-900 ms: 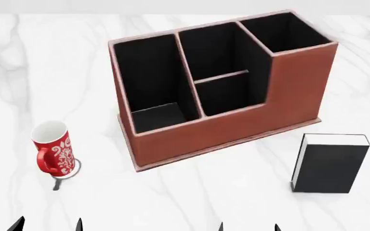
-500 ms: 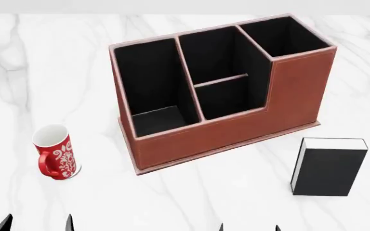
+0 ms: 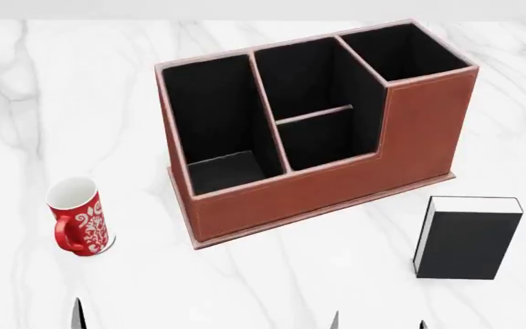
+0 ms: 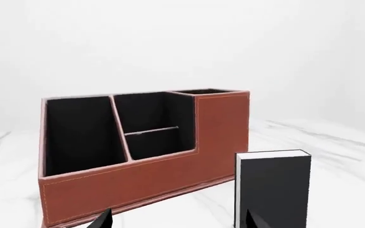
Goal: Pick up the book and place it in the back compartment of the caddy.
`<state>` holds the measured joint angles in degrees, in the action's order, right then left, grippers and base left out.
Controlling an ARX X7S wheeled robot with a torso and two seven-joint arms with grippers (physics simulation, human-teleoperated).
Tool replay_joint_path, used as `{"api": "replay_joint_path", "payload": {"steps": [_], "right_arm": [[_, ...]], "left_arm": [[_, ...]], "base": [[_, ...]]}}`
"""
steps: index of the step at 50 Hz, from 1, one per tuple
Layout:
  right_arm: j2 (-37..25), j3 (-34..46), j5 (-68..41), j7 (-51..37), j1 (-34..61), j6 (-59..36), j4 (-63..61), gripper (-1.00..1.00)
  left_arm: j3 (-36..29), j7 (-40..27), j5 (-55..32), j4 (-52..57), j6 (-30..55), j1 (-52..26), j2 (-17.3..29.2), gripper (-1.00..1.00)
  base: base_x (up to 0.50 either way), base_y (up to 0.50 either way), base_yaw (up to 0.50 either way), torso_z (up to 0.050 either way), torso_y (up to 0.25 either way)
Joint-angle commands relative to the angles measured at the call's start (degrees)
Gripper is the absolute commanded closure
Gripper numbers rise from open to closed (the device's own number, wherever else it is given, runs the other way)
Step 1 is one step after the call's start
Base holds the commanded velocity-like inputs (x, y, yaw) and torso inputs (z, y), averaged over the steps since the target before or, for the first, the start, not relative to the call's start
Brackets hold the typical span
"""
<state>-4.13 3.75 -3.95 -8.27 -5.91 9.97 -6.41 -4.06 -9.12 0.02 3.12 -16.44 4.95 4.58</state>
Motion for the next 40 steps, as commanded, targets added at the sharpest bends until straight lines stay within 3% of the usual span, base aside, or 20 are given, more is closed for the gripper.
{"api": "replay_joint_path", "payload": {"steps": [1,23,40], "right_arm": [[-0.45,-0.75,-1.35,-2.28,-2.98,7.17,-2.74,-1.00],[-1.07,-1.20,-3.39,-4.79,-3.77,15.78,-1.47,-1.00],[-1.58,-1.08,-3.94,-6.52,-4.49,21.77,-0.46,-1.00]], "left_arm": [[-0.70,-1.65,-0.13,0.79,-6.89,1.71,1.09,-1.00],[0.23,-3.22,-5.47,0.75,-20.96,4.05,2.38,-1.00],[0.45,-4.57,-7.87,1.12,-23.75,4.69,3.08,-1.00]], "base": [[0.00,0.00,0.00,0.000,0.000],[0.00,0.00,0.00,0.000,0.000],[0.00,0.00,0.00,0.000,0.000]]}}
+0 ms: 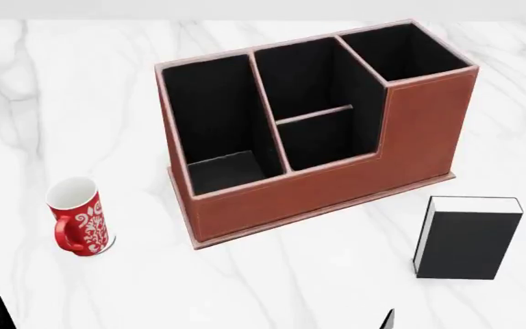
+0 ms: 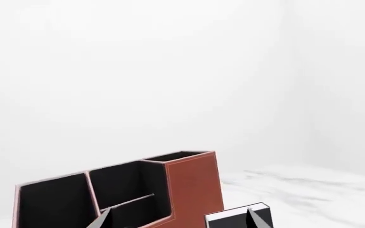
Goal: Pick up the book and place it in the back compartment of the caddy.
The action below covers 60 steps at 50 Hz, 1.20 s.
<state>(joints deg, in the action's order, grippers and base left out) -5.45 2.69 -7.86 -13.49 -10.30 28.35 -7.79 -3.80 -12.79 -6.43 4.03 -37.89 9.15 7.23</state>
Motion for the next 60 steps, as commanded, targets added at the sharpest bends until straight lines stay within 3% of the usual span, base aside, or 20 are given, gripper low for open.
{"api": "replay_joint_path", "payload": {"steps": [1,60], "right_arm": [[-0.29,0.00,-0.20,-1.37,0.04,3.63,1.20,-1.00],[-3.28,2.78,-4.23,-4.17,1.45,3.24,2.43,-1.00]], "left_arm": [[0.21,-1.04,-1.60,0.24,-2.17,0.46,0.44,-1.00],[-1.69,-3.86,-3.57,-0.16,-0.98,-0.57,2.52,-1.00]], "base": [[0.00,0.00,0.00,0.000,0.000],[0.00,-0.05,0.00,0.000,0.000]]}}
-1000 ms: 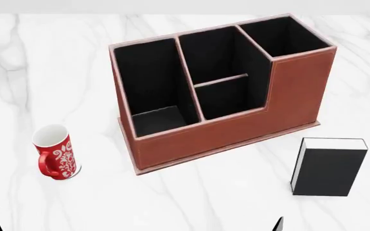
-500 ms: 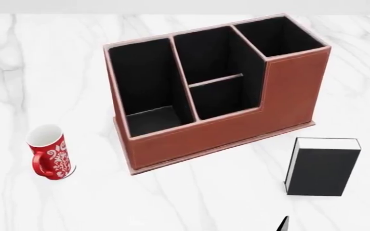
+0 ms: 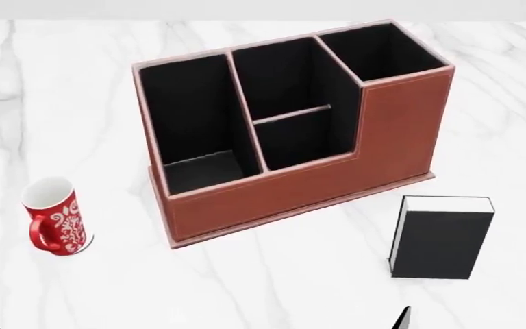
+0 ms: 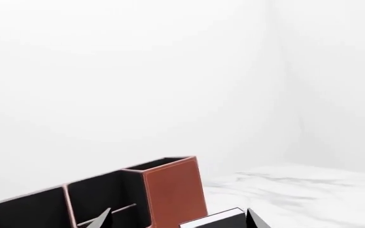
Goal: Pick up the book and place it in the back compartment of the caddy.
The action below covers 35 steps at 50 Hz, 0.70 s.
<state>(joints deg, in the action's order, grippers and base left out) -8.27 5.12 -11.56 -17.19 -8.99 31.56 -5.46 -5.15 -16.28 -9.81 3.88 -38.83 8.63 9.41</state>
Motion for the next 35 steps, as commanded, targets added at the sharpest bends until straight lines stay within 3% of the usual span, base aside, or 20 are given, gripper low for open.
{"api": "replay_joint_path", "payload": {"steps": [1,35], "right_arm": [[-0.48,0.37,-0.55,-0.50,0.13,0.16,0.15,-1.00],[-1.58,1.44,-0.82,-1.91,0.00,0.70,-0.03,-1.00]], "left_arm": [[-0.35,-0.41,-0.19,-0.01,-0.11,-0.04,0.36,-1.00],[-1.07,-1.64,-0.46,0.38,-0.74,0.27,1.36,-1.00]], "base": [[0.00,-0.08,0.00,0.000,0.000],[0.00,-0.12,0.00,0.000,0.000]]}}
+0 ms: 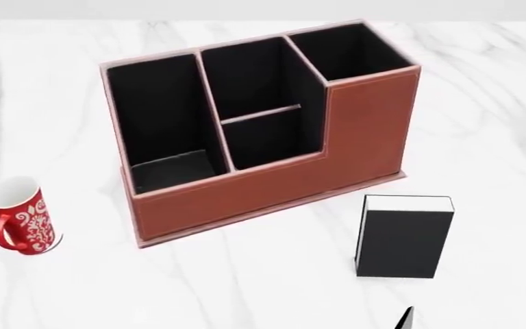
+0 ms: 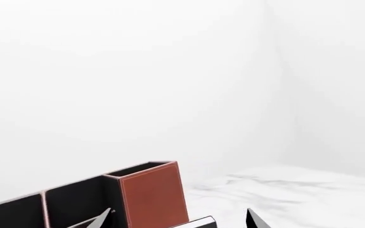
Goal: Pick up the book and place it in the back compartment of the caddy.
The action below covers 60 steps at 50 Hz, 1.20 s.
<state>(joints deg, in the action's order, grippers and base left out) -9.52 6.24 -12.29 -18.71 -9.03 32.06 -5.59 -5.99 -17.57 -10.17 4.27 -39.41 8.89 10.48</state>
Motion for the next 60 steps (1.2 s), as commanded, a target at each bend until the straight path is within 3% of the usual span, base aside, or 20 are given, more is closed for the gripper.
{"api": "replay_joint_path", "payload": {"steps": [1,60], "right_arm": [[-0.36,0.36,-0.19,-0.39,0.06,0.21,0.12,-1.00],[-1.90,1.82,-1.16,-2.23,0.21,0.88,0.25,-1.00]], "left_arm": [[-0.26,-0.38,-0.11,-0.04,-0.17,-0.01,0.31,-1.00],[-1.84,-1.75,-0.13,-0.43,-0.92,-0.15,1.65,-1.00]], "base": [[0.00,-0.14,0.00,0.000,0.000],[0.00,-0.14,0.00,0.000,0.000]]}}
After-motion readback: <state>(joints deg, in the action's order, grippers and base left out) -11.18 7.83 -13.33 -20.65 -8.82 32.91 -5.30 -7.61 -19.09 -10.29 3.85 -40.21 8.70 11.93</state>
